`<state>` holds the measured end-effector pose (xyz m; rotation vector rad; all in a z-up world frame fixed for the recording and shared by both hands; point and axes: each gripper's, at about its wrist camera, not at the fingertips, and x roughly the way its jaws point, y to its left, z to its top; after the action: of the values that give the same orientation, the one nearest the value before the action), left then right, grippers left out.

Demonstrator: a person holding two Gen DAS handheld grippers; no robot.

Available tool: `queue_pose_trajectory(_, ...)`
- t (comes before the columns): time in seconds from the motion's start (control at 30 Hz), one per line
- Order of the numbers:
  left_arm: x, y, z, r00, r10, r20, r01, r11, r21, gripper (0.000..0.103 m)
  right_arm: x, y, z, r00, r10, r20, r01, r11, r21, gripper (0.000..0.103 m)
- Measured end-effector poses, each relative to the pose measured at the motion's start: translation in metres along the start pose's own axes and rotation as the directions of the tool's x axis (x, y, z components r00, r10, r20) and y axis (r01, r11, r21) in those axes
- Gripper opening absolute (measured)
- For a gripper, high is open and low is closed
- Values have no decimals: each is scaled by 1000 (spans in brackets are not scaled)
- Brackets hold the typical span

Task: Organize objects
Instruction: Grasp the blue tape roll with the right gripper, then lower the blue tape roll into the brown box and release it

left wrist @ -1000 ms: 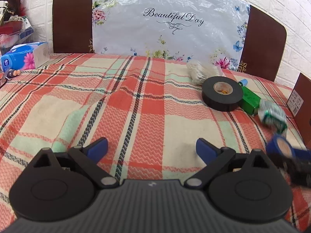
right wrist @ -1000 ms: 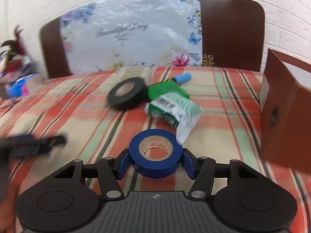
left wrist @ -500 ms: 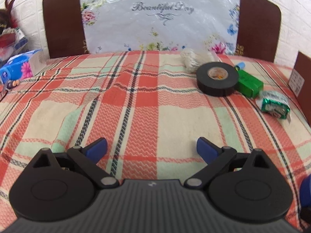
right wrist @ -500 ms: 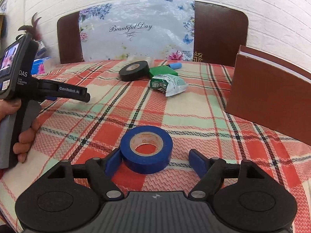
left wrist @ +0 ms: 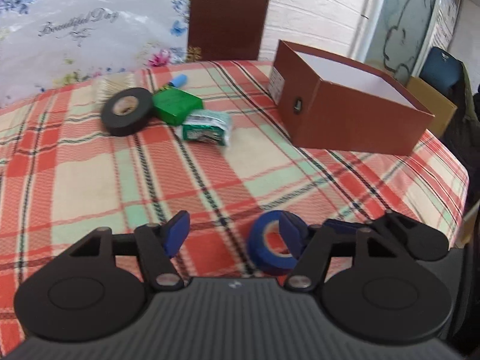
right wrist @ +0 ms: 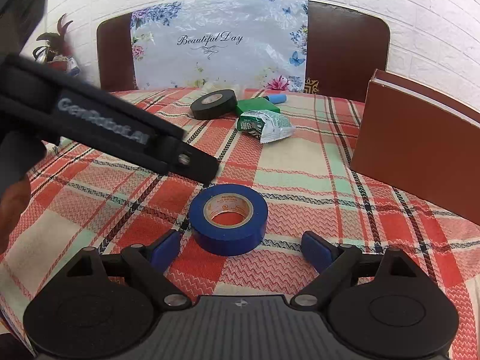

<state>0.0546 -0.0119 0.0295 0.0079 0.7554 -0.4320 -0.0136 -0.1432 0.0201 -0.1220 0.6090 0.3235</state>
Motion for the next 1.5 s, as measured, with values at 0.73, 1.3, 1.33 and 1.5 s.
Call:
queue_pose_trajectory(0.73,8,-93,81,994,-100,49,90,980,177,22,-53,-55,40,930,-198,311,220,975,-40,55)
queue_pose_trajectory(1.3,134,-221,182,994,-66,87,35,948,317,62,-15,-235,76,813,-510,282,485,860,158,73)
queue_pose_trajectory(1.33,139,-219,182,995,-31,93,1,954,300,62,-16,-241,75,807,-523,274,492,852,179,77)
queue_pose_trajectory(1.5,131,-214,174,992,3,124,-40,954,298,71,-32,-246,61,823,-491,286,437,869,233,73)
